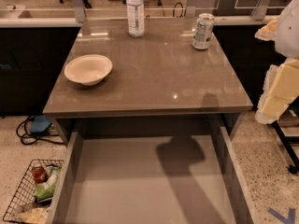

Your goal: Place 7up can into top drawer

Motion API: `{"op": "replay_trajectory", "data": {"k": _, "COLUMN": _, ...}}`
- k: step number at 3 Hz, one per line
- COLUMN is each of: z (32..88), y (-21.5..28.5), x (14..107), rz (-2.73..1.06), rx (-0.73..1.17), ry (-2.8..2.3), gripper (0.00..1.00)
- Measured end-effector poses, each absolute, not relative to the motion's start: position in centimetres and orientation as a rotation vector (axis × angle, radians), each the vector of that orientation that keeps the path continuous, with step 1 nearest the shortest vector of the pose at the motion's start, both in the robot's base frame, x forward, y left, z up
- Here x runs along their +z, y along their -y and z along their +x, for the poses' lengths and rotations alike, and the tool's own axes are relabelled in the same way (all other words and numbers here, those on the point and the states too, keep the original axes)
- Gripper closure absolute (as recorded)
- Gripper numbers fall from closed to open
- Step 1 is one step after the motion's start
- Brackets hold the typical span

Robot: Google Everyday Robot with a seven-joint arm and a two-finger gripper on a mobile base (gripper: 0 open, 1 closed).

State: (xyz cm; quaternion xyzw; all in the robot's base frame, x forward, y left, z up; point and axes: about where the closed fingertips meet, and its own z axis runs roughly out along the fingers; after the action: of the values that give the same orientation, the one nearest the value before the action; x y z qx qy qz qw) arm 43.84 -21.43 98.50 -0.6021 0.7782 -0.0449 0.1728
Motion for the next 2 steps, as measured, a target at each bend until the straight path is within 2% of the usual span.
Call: {"op": "replay_trajectory", "data": {"k": 2, "z": 44.78, "y": 22.23, "x": 98.79, "rz": -1.671, "rx": -0.143, "ry": -2.204, "gripper": 0.0}}
